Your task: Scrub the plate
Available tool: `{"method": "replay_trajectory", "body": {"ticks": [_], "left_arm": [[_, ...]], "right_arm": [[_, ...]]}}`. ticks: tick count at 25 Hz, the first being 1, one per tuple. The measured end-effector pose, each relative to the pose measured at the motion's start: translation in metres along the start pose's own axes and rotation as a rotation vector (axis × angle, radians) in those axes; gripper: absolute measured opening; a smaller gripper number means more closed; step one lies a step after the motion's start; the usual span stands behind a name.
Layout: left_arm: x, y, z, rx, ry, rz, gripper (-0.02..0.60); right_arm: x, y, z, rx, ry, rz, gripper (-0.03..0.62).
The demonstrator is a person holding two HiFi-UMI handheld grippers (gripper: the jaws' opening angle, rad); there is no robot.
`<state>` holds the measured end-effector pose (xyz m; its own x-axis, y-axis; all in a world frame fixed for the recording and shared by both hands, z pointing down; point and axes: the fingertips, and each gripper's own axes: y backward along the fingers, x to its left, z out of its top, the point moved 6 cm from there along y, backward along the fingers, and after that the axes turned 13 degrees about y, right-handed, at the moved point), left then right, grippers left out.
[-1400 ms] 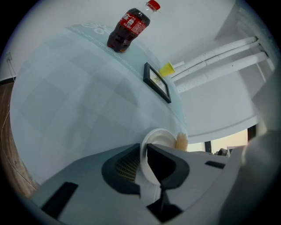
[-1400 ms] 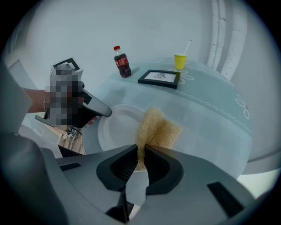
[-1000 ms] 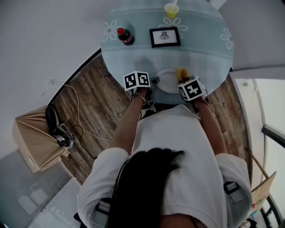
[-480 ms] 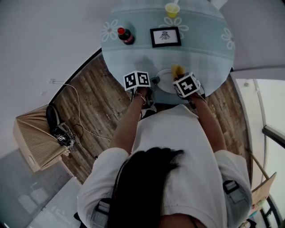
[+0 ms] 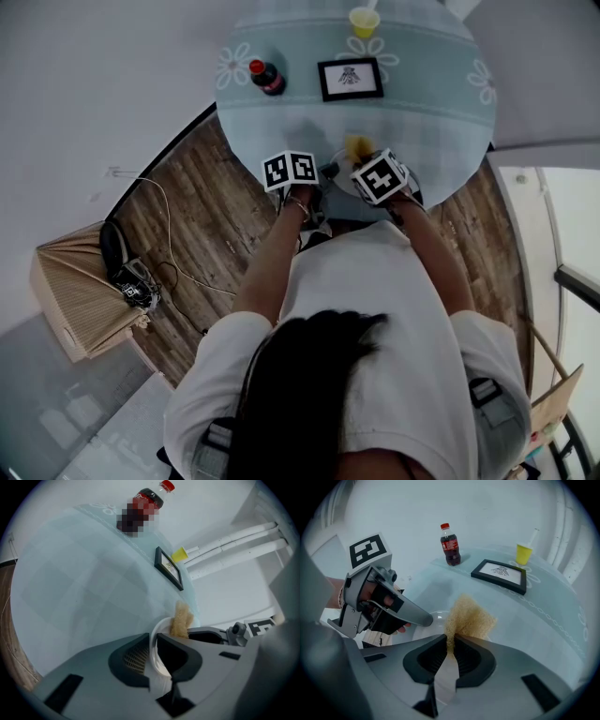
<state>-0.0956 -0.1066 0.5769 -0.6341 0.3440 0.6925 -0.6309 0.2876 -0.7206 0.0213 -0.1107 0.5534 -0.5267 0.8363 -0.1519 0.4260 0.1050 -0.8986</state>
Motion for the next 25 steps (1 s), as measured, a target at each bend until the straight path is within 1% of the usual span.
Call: {"method": "replay_trajectory", "body": {"ticks": [7,11,17,21,25], "left_arm": [[0.001,0.000,0.001,0.003,0.004,-0.002,0.057],[0.001,0.000,0.001,0.006,0.004,-0.006,0.057],[0.001,0.002,0.000,0.007,0.001,-0.006,0.057],[0.001,0.001,0.000,0.003,0.007,-0.008,0.057],[0.001,0.001,0.001,-0.003,0.009,-0.007,0.057]], "right_arm": [[0.015,-0.007,0.008,-0.004,0.029,0.052,0.060],[0.018,-0.008,0.010,-0.003,0.051,0.054,0.058],[0.032,-0.008,0.009,-0.002,0.058,0.103,0.060],[0.033,-0.007,0.010,-0.007,0.078,0.104,0.058],[0.034,-0.002,0.005,0.023,0.080,0.112,0.060]]}}
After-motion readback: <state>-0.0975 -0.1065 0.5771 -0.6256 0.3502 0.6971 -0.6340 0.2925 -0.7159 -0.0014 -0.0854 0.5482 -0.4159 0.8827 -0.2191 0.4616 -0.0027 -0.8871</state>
